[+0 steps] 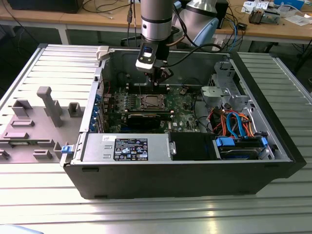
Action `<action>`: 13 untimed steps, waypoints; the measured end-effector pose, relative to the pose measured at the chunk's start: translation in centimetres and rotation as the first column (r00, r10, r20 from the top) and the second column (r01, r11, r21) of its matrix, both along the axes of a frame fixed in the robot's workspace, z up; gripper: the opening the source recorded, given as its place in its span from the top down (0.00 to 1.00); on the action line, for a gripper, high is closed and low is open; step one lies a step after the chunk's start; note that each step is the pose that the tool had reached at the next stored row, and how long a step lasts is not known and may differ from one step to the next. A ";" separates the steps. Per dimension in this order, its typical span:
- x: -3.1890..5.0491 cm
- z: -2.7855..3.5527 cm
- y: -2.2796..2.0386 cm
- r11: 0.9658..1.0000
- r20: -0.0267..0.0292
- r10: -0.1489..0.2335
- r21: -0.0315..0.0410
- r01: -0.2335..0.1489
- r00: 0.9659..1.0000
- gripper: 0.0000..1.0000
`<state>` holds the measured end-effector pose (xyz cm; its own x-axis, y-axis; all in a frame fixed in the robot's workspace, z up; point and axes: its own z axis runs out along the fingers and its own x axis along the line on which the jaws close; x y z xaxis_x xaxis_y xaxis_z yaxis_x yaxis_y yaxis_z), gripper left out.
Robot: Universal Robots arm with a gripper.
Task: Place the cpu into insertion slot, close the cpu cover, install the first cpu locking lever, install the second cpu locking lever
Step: 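Install the first cpu locking lever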
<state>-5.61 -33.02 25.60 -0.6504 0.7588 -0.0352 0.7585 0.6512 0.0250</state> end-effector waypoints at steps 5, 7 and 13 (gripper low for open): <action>0.00 0.00 0.00 0.999 0.000 0.034 0.000 -0.034 0.999 0.89; 0.00 0.00 0.00 0.999 0.000 0.037 0.000 -0.037 0.999 0.89; 0.00 0.00 0.00 0.999 0.000 0.038 0.000 -0.038 0.999 0.89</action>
